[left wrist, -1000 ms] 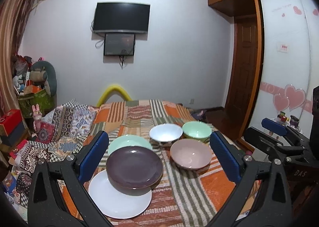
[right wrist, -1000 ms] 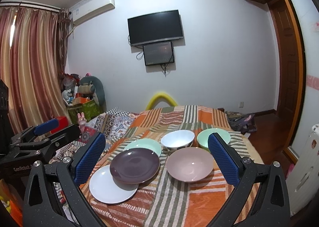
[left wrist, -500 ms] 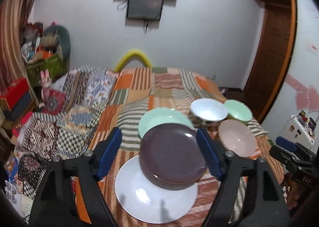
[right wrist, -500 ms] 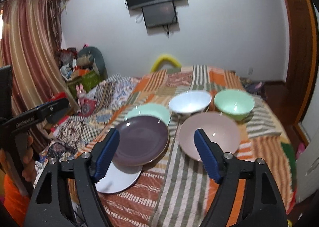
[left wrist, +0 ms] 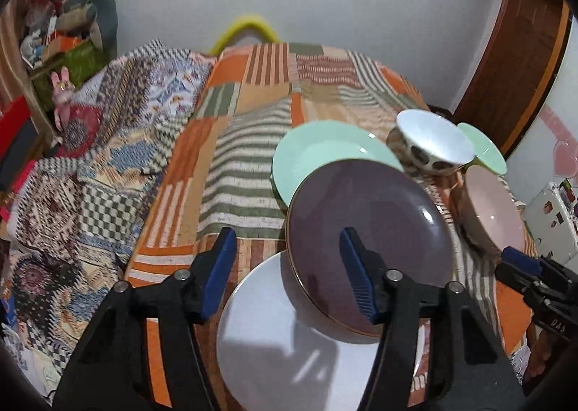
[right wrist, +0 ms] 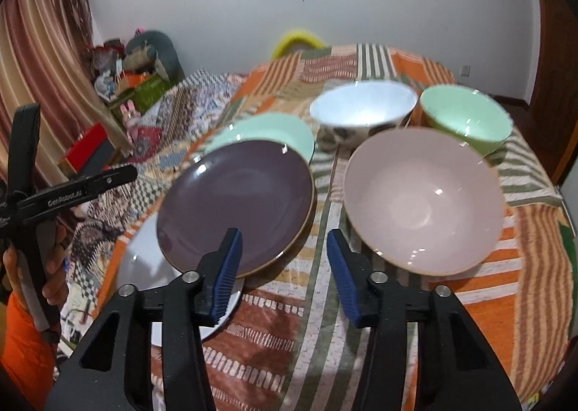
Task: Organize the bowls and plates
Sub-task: 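Close the left gripper on the purple plate rim while the right gripper grips it too, then lift the purple plate off the white plate with both grippers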
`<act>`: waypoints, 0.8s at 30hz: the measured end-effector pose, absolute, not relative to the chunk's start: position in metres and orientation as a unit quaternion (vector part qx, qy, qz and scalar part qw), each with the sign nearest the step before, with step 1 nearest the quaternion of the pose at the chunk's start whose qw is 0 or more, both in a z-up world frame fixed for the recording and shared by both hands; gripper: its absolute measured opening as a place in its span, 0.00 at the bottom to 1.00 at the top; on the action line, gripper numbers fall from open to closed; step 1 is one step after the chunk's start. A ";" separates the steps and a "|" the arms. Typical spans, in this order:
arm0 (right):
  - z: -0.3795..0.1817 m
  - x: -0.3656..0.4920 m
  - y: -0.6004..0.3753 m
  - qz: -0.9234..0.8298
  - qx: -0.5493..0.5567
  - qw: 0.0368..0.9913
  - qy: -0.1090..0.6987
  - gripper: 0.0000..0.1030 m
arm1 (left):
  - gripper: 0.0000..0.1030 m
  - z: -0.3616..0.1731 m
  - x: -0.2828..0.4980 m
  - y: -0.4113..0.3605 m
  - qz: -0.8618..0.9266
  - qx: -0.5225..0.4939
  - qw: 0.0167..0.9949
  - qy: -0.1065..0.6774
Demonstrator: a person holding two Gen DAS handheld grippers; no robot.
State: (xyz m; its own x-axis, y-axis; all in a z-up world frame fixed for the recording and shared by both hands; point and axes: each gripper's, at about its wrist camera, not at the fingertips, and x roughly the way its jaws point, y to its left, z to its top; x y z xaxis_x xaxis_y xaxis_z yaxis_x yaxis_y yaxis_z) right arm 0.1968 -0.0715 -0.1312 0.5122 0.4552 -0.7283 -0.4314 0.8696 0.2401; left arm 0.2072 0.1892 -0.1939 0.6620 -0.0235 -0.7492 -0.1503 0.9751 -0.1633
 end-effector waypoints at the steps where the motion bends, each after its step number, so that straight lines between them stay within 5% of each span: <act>1: -0.135 0.200 -0.069 0.255 0.011 0.867 0.429 0.38 | 0.51 -0.199 0.211 0.190 0.030 -0.112 0.902 0.416; 8: -0.156 0.219 -0.060 0.247 0.010 0.857 0.453 0.31 | 0.36 -0.224 0.234 0.197 0.019 -0.119 0.895 0.430; 24: -0.172 0.241 -0.053 0.237 0.034 0.848 0.473 0.24 | 0.19 -0.245 0.261 0.196 -0.007 -0.122 0.883 0.453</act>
State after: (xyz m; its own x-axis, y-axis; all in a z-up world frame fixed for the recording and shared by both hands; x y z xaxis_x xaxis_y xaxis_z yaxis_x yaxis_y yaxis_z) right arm 0.2415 -0.0532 -0.1720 0.4405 0.4353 -0.7852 -0.3702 0.8848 0.2829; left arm 0.2611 0.1955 -0.2452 0.5903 -0.1224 -0.7978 -0.0979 0.9703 -0.2213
